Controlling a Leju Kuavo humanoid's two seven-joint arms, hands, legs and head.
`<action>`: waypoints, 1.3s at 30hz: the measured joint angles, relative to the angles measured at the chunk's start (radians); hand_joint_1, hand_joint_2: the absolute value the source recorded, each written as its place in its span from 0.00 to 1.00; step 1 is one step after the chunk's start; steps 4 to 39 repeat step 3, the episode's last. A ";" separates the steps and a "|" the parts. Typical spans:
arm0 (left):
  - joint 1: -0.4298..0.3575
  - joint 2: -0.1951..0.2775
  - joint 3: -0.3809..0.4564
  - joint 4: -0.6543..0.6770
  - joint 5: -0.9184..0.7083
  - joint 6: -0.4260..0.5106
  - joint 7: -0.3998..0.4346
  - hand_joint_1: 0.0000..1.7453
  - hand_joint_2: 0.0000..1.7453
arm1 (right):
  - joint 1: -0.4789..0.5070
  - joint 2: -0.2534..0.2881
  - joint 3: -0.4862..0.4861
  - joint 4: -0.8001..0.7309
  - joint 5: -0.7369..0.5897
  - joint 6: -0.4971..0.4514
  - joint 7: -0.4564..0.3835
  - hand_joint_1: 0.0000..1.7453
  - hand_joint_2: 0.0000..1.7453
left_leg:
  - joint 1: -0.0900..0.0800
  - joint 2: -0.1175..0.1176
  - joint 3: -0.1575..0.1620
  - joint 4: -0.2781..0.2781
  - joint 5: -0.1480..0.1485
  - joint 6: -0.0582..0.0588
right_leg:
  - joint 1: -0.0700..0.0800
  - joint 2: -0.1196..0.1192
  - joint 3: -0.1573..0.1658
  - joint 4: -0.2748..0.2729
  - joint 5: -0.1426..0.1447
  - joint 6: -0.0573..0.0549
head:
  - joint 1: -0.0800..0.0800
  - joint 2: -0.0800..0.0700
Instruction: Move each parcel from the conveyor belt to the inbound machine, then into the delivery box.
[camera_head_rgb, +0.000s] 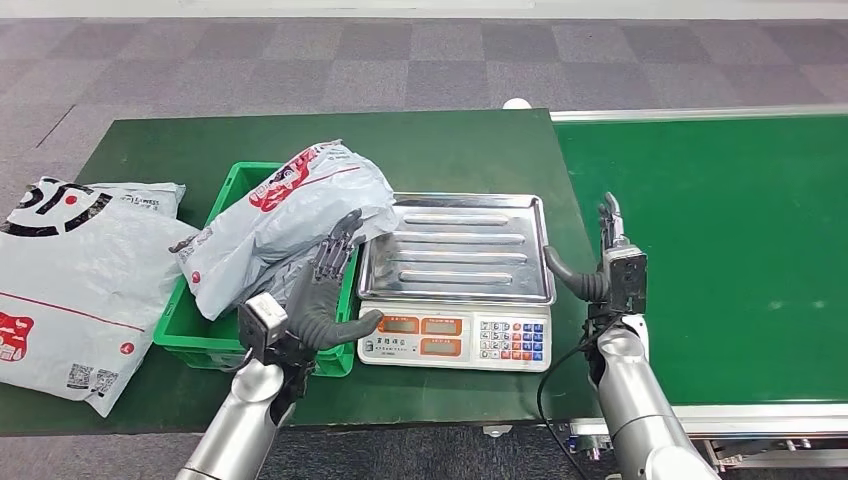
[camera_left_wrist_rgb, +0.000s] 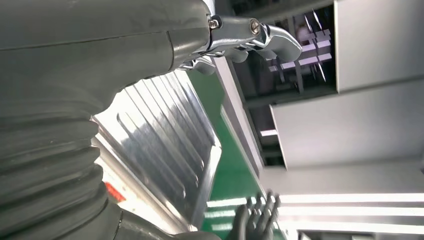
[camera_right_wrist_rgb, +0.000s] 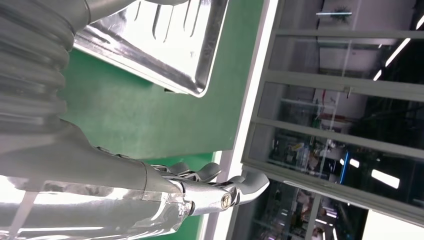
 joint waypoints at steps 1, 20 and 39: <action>-0.005 -0.001 0.000 0.009 0.005 0.013 0.000 0.00 1.00 | -0.002 0.000 0.004 0.001 -0.004 0.001 0.000 0.00 1.00 | 0.000 0.000 0.000 0.000 0.000 0.000 | 0.000 0.000 0.000 0.000 0.000 0.000 | 0.000 0.000; -0.015 -0.002 -0.002 0.026 0.017 0.025 0.000 0.00 1.00 | -0.007 0.000 0.010 0.002 -0.011 0.002 0.000 0.00 1.00 | 0.000 0.000 0.000 0.000 0.000 0.000 | 0.000 0.000 0.000 0.000 0.000 0.000 | 0.000 0.000; -0.015 -0.002 -0.002 0.026 0.017 0.025 0.000 0.00 1.00 | -0.007 0.000 0.010 0.002 -0.011 0.002 0.000 0.00 1.00 | 0.000 0.000 0.000 0.000 0.000 0.000 | 0.000 0.000 0.000 0.000 0.000 0.000 | 0.000 0.000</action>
